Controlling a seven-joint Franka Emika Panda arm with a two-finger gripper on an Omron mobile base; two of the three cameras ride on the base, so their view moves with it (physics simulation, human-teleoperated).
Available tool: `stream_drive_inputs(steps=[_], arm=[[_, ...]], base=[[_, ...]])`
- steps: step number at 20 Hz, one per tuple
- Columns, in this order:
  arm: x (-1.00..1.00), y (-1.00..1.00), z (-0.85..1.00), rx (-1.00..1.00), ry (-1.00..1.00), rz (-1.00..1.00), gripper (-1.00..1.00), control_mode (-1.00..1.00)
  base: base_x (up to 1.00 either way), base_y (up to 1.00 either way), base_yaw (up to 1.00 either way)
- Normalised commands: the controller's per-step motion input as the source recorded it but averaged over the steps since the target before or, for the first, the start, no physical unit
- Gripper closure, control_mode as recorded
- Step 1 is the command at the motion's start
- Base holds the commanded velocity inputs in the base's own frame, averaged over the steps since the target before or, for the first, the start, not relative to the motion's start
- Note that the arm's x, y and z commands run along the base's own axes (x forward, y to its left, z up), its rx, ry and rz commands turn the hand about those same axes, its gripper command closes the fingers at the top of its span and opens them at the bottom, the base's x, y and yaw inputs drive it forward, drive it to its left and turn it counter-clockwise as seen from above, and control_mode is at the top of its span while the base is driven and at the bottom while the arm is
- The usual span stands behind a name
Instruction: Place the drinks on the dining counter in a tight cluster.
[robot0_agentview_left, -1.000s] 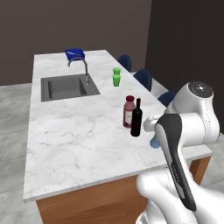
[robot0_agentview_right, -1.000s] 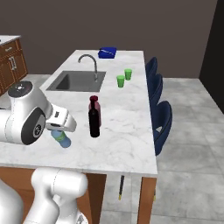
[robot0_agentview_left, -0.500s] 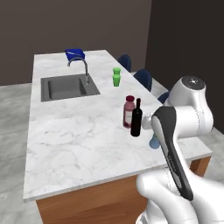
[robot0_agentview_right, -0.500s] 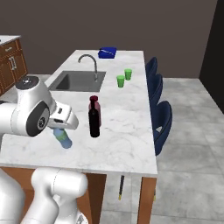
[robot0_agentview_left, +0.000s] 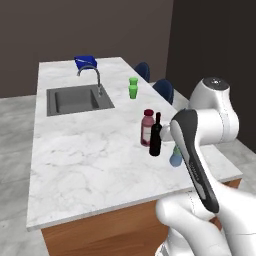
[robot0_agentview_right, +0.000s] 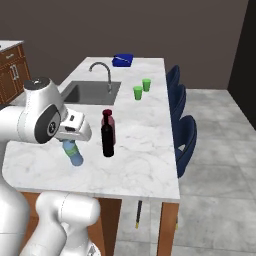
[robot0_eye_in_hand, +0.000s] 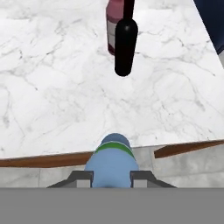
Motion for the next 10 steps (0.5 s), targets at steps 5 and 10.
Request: stream_drive_inputs(steps=[5,10], arm=[[0.27,-0.2,-0.12,0.0,-0.04,-0.06,1.0,-1.0],[0.72,-0.41,-0.01,0.0,0.01,-0.1,1.0,-1.0]], base=[[0.0,0.0,0.0],[0.0,0.0,0.0]])
